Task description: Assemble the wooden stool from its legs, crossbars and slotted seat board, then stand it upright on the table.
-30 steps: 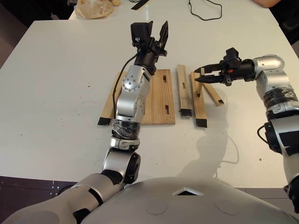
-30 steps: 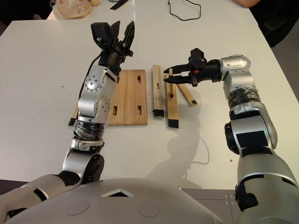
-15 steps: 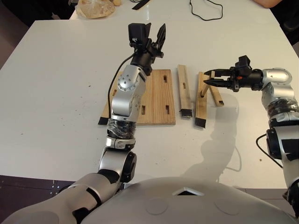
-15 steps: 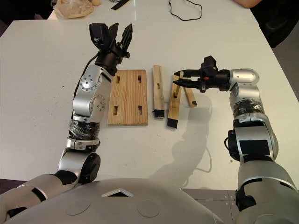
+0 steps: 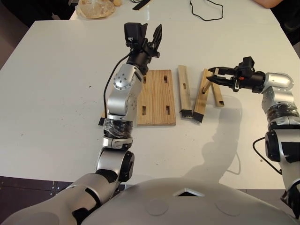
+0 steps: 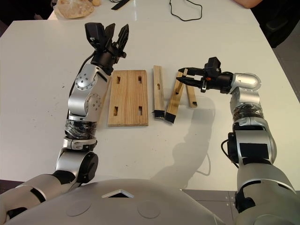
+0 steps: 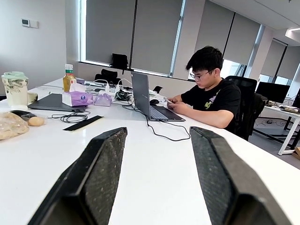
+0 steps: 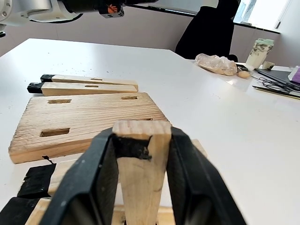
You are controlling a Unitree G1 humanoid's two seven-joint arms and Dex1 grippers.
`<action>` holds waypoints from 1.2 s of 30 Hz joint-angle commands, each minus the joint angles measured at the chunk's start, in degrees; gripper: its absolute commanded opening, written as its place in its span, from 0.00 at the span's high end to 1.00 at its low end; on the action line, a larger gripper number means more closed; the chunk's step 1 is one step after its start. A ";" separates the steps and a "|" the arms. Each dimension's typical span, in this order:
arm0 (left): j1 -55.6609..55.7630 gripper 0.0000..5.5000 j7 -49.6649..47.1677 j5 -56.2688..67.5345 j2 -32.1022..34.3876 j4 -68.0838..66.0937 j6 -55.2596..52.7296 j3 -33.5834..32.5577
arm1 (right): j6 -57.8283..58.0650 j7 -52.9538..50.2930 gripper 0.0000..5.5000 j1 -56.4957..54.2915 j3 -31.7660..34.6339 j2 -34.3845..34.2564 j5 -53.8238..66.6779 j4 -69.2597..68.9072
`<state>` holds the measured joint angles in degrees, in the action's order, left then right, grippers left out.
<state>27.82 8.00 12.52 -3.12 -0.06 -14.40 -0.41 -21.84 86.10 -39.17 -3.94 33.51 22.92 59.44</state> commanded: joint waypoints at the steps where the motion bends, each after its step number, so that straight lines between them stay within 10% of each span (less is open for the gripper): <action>1: -1.52 0.55 -0.59 0.64 -0.96 2.17 -1.67 0.61 | 2.41 -0.53 0.76 4.57 -5.08 0.28 -9.95 4.07; 22: -8.94 0.55 -6.23 -0.18 -3.81 13.00 -5.07 3.00 | 23.28 -10.05 0.76 6.14 -2.18 2.40 -8.32 -21.29; 36: -7.95 0.55 -5.67 -0.43 -2.74 11.80 -4.61 2.37 | 22.01 -10.70 0.48 8.94 1.50 2.65 -7.95 -20.52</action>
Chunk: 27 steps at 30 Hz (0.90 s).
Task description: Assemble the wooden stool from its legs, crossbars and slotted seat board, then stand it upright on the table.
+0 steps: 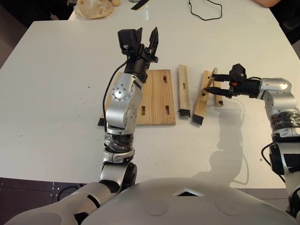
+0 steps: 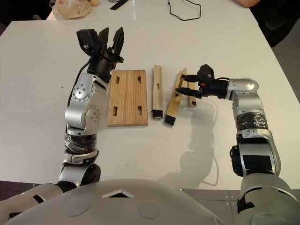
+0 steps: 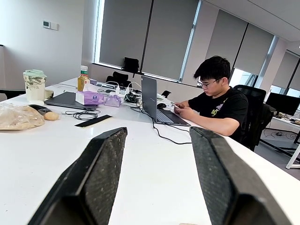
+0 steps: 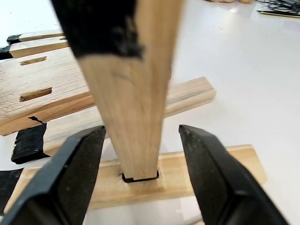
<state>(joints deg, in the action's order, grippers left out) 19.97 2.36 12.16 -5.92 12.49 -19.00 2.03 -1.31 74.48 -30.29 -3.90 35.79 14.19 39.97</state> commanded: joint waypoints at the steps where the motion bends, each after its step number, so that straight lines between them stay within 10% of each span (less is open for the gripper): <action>1: -0.04 0.55 -0.02 -0.10 0.05 -0.85 0.05 -0.09 | 2.07 1.33 0.48 0.28 1.74 0.58 1.25 -1.84; 14: -0.93 0.55 -0.49 -0.55 -0.03 -0.05 1.00 0.12 | 19.62 -0.85 0.48 0.33 12.41 4.29 14.95 -24.40; 27: 0.05 0.55 -0.01 -0.26 0.00 -1.43 1.08 0.40 | 20.27 -18.34 0.48 -0.72 3.09 -8.01 6.96 -30.17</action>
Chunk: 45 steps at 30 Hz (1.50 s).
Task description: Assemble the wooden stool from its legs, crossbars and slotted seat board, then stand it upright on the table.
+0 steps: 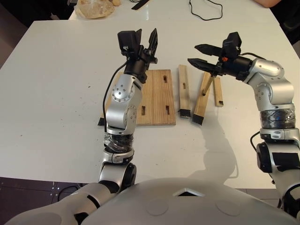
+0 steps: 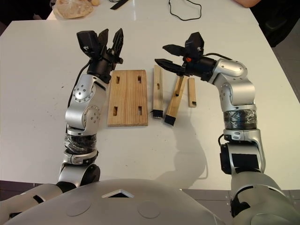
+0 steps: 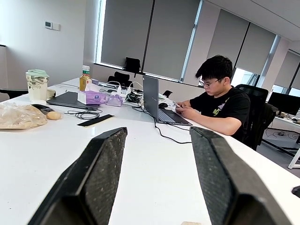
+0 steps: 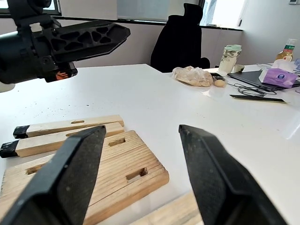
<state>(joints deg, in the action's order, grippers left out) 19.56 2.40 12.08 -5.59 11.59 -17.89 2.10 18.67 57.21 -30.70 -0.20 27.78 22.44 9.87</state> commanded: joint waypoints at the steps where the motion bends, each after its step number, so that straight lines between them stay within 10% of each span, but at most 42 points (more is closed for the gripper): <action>1: 0.46 0.55 -0.05 -0.09 -0.37 -0.53 -0.05 0.29 | 0.56 -1.44 0.48 -0.46 -0.05 -0.30 -0.67 -0.10; 16: 1.29 0.55 -0.27 0.19 -1.13 -1.50 0.58 0.15 | -5.65 -2.04 0.48 5.27 -4.59 0.10 -7.27 9.20; 26: -0.11 0.55 -0.88 0.12 -1.20 -0.09 -0.10 0.09 | 10.84 -8.81 0.48 1.40 6.32 -1.89 12.64 -15.50; 34: -3.54 0.55 -4.84 -0.56 -2.03 4.71 -0.43 0.01 | 5.77 -5.40 0.48 30.45 -4.81 8.22 0.75 -30.62; 45: -3.74 0.55 -7.61 -0.23 -1.81 4.26 0.47 1.41 | -7.83 -6.29 0.48 32.36 -8.69 10.28 -13.20 -13.88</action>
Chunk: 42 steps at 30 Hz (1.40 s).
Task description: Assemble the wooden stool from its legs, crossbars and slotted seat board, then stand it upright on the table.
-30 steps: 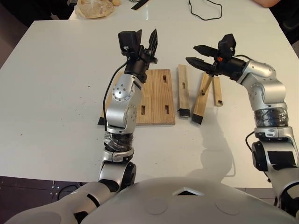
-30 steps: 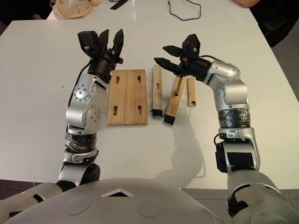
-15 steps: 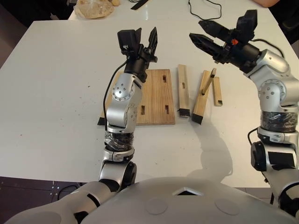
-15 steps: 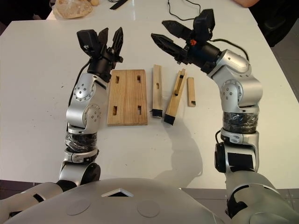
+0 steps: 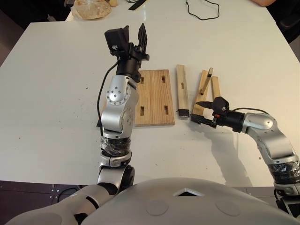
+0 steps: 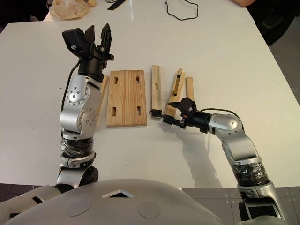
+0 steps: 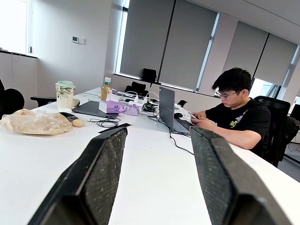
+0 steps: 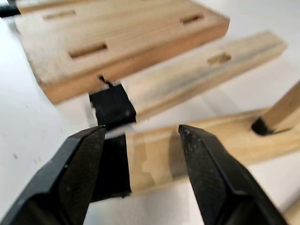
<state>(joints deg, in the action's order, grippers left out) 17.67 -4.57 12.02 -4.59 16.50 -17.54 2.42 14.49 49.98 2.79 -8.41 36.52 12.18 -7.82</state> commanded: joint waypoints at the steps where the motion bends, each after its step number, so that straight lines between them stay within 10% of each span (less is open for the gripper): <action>1: -2.00 0.55 -0.98 -0.28 -2.85 -0.51 0.19 1.17 | -4.76 1.50 0.48 -1.72 -0.24 2.25 -3.41 5.14; 10: -2.84 0.55 -3.88 -0.42 -3.54 0.40 2.29 2.21 | 1.72 2.89 0.48 -5.33 7.78 3.46 4.97 3.43; 23: -1.54 0.55 -5.50 0.24 -5.06 -2.59 4.13 5.39 | 31.65 -34.23 0.32 -3.05 4.55 -17.67 -0.44 -15.72; 42: 6.58 0.55 -5.09 0.60 -9.46 -16.93 12.04 8.23 | 30.49 -38.11 0.42 -3.62 2.21 -20.65 -5.52 -4.94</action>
<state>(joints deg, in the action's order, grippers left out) 25.63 -9.86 12.21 -9.99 0.87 -6.08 11.00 44.22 11.71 -1.02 -5.74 15.74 7.65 -14.78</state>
